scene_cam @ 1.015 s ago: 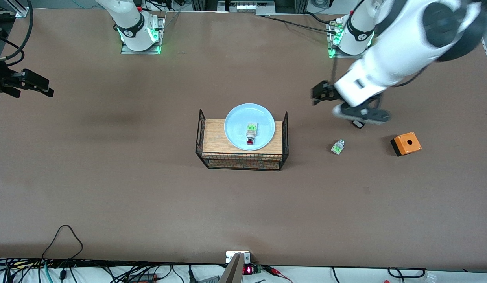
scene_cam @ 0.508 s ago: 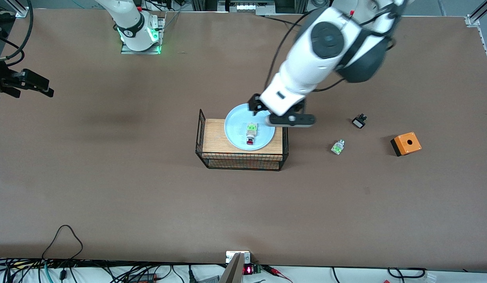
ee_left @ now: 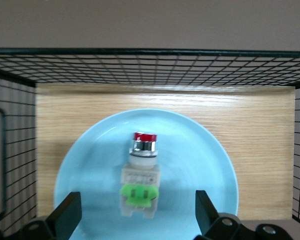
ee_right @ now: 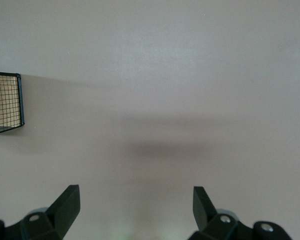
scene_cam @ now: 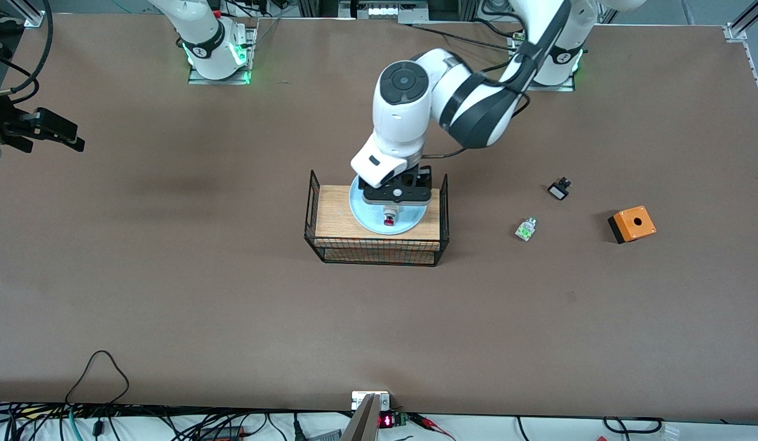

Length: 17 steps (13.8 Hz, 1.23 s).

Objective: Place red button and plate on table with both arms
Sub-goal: 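Lower the left gripper and grasp the red button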

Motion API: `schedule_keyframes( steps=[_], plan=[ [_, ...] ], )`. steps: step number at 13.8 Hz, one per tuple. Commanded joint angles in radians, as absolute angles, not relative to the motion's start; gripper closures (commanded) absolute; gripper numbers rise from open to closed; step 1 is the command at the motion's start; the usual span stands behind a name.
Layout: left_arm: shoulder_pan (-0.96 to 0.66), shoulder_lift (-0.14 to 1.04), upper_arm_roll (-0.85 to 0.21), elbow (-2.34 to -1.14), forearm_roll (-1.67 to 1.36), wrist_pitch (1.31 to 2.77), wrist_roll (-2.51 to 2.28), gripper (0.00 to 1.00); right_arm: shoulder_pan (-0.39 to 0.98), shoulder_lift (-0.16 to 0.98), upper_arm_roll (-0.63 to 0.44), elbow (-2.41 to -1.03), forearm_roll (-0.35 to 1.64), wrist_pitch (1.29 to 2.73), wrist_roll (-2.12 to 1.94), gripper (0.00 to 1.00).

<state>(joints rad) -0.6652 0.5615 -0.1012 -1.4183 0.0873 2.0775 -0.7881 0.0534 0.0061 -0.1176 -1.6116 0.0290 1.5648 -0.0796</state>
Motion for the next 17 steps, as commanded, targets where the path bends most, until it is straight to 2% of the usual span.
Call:
schedule_keyframes(
  steps=[1, 3, 4, 5, 6, 7, 8, 9, 10, 13, 17],
  plan=[
    [-0.666, 0.592, -0.109, -1.422, 0.123, 2.132, -0.782, 0.00, 0.051, 0.002, -0.112, -1.612, 0.025, 1.559, -0.092, 0.00],
    [-0.666, 0.594, -0.109, -1.439, 0.123, 2.134, -0.781, 0.00, 0.052, 0.002, -0.110, -1.614, 0.023, 1.555, -0.092, 0.00],
    [-0.666, 0.600, -0.107, -1.439, 0.123, 2.134, -0.781, 0.03, 0.052, 0.002, -0.110, -1.614, 0.023, 1.557, -0.092, 0.00],
    [-0.666, 0.601, -0.109, -1.439, 0.123, 2.134, -0.781, 0.13, 0.052, 0.002, -0.110, -1.614, 0.023, 1.557, -0.092, 0.00],
    [-0.666, 0.600, -0.113, -1.439, 0.123, 2.129, -0.782, 0.30, 0.052, 0.002, -0.110, -1.614, 0.023, 1.557, -0.092, 0.00],
    [-0.666, 0.597, -0.118, -1.451, 0.123, 2.123, -0.782, 0.53, 0.051, 0.002, -0.110, -1.614, 0.023, 1.557, -0.092, 0.00],
    [-0.666, 0.595, -0.118, -1.456, 0.123, 2.120, -0.782, 0.71, 0.051, 0.002, -0.110, -1.614, 0.023, 1.557, -0.092, 0.00],
    [-0.666, 0.595, -0.118, -1.462, 0.123, 2.118, -0.782, 0.77, 0.051, 0.002, -0.110, -1.614, 0.023, 1.557, -0.092, 0.00],
    [-0.666, 0.594, -0.118, -1.462, 0.123, 2.117, -0.784, 0.82, 0.052, 0.002, -0.110, -1.614, 0.023, 1.559, -0.092, 0.00],
    [-0.661, 0.552, -0.118, -1.451, 0.123, 2.102, -0.790, 0.84, 0.052, 0.002, -0.110, -1.614, 0.023, 1.557, -0.092, 0.00],
    [-0.618, 0.436, -0.127, -1.397, 0.107, 1.907, -0.787, 0.83, 0.051, 0.003, -0.110, -1.614, 0.023, 1.566, -0.092, 0.00]
  ],
)
